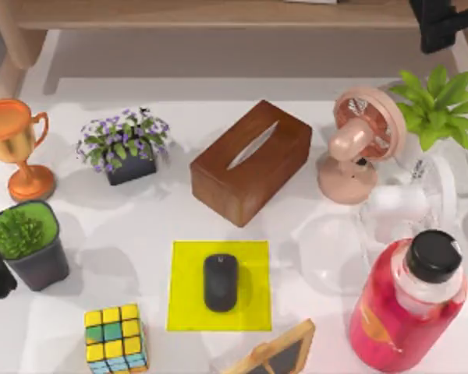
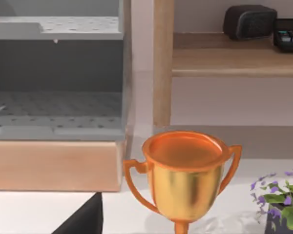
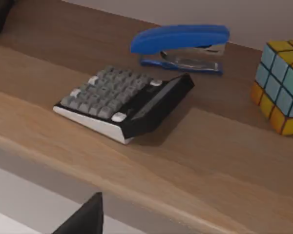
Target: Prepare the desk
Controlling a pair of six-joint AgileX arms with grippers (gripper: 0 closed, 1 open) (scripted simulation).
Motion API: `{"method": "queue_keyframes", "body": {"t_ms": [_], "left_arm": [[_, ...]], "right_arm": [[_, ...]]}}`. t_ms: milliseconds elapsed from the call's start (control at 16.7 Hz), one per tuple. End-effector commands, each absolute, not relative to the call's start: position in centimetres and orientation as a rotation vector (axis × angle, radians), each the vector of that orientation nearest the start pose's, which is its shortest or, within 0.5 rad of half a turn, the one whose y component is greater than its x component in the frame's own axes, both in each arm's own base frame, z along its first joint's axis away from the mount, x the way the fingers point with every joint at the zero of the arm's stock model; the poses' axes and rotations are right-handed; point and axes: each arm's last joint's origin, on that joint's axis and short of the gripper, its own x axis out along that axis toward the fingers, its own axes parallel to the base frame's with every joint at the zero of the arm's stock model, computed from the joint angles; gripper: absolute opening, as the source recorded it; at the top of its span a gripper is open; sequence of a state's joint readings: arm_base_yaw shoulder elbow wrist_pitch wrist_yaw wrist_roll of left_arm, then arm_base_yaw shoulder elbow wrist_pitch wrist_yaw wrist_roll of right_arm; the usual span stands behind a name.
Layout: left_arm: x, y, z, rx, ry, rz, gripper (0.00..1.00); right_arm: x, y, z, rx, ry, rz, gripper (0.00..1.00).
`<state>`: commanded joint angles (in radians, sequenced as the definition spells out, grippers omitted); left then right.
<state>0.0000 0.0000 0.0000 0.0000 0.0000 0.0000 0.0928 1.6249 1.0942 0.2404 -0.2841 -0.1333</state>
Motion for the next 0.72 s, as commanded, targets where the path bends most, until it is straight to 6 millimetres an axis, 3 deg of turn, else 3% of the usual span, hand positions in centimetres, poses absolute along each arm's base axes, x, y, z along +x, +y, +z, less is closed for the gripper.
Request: {"method": "queue_keyframes", "body": {"t_ms": [180, 420, 600, 720], "left_arm": [[10.6, -0.1, 16.0, 0.0, 0.0, 0.0, 1.0], [10.6, -0.1, 16.0, 0.0, 0.0, 0.0, 1.0], [10.6, -0.1, 16.0, 0.0, 0.0, 0.0, 1.0], [10.6, -0.1, 16.0, 0.0, 0.0, 0.0, 1.0]], "right_arm": [[35.6, -3.0, 25.6, -0.38, 0.05, 0.277, 1.0], [31.4, -11.5, 23.2, -0.782, -0.097, 0.056, 1.0], [27.7, -15.9, 20.7, -1.069, -0.108, -0.086, 1.0], [25.4, -17.8, 18.8, -1.233, -0.083, -0.148, 1.0]]}}
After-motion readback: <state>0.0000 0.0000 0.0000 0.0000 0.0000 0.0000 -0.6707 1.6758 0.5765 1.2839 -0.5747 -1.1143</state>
